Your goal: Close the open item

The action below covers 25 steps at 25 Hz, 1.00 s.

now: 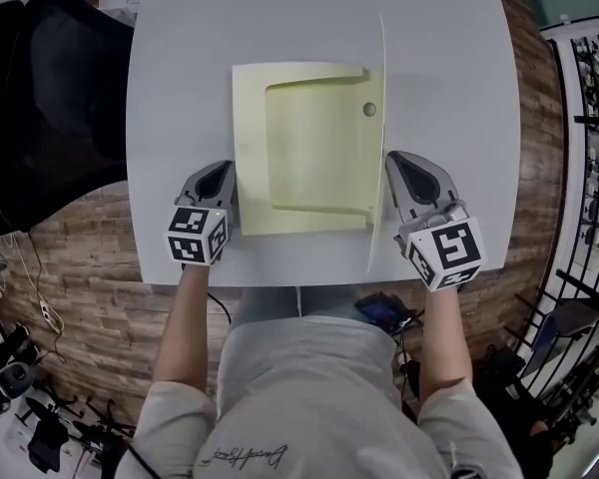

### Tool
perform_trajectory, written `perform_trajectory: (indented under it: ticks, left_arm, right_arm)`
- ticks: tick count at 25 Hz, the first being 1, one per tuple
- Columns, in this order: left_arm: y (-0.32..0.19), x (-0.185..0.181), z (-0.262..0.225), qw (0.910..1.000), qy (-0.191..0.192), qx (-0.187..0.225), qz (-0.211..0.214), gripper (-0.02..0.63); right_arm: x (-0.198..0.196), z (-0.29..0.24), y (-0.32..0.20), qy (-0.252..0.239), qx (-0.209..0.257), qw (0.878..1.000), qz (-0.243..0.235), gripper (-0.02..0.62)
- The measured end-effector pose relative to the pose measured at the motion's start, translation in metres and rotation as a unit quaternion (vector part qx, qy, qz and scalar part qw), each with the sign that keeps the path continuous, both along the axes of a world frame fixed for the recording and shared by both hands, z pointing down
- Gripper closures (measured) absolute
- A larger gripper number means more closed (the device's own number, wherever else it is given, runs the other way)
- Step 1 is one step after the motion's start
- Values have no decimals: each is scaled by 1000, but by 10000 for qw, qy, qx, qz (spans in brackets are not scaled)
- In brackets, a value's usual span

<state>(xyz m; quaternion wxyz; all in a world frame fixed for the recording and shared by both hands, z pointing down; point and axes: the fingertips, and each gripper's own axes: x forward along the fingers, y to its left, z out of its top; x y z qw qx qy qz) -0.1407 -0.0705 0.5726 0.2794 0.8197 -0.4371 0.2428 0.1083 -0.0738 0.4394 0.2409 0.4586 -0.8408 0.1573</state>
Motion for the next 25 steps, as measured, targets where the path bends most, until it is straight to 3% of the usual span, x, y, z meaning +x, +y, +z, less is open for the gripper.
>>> perform_trajectory:
  ticks: [17,25]
  left_arm:
    - [-8,31,1,9996,260,36,77,597]
    - [-10,40,2,9995,300,30,112,597]
  right_arm:
    - [-50,33,3,979,-319,9922,-704,581]
    - [-60,51,5,1222,-545,9870,-888,582]
